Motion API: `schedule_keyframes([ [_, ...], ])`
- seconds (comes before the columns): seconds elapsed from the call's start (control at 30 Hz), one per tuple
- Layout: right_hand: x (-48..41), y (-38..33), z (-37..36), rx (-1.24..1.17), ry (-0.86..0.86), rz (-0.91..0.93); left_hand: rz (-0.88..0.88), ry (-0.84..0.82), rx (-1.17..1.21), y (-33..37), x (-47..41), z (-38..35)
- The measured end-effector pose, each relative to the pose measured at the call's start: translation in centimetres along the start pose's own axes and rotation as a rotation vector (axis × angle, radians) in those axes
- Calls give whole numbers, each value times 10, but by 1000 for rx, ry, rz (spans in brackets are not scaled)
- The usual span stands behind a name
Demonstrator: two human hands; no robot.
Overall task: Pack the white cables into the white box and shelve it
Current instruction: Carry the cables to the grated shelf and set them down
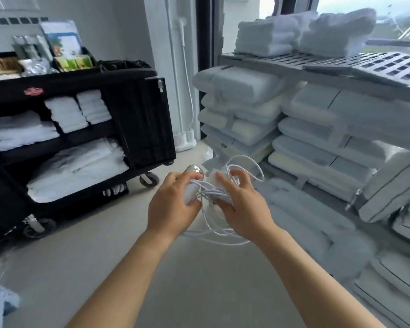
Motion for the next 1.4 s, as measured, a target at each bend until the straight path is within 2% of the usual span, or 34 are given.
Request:
schedule_keyframes([
  [0.3, -89, 72, 24, 92, 129, -146, -156, -58, 121, 19, -133, -62],
  [0.53, -119, 126, 62, 169, 255, -264, -298, -87, 216, 64, -200, -106],
  [1.0, -127, 244, 185, 315, 446, -349, -503, -105, 391, 219, -272, -187],
  [1.4, -124, 358, 306, 338, 531, -261, -504, 7, 429, 370, -307, -253],
])
Point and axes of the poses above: each hand's wrist, its own x-axis away from the middle knuckle, its own z-axis out of the back of the hand, y = z × x, the point moved 3 cm from there along -x, towards the middle knuckle
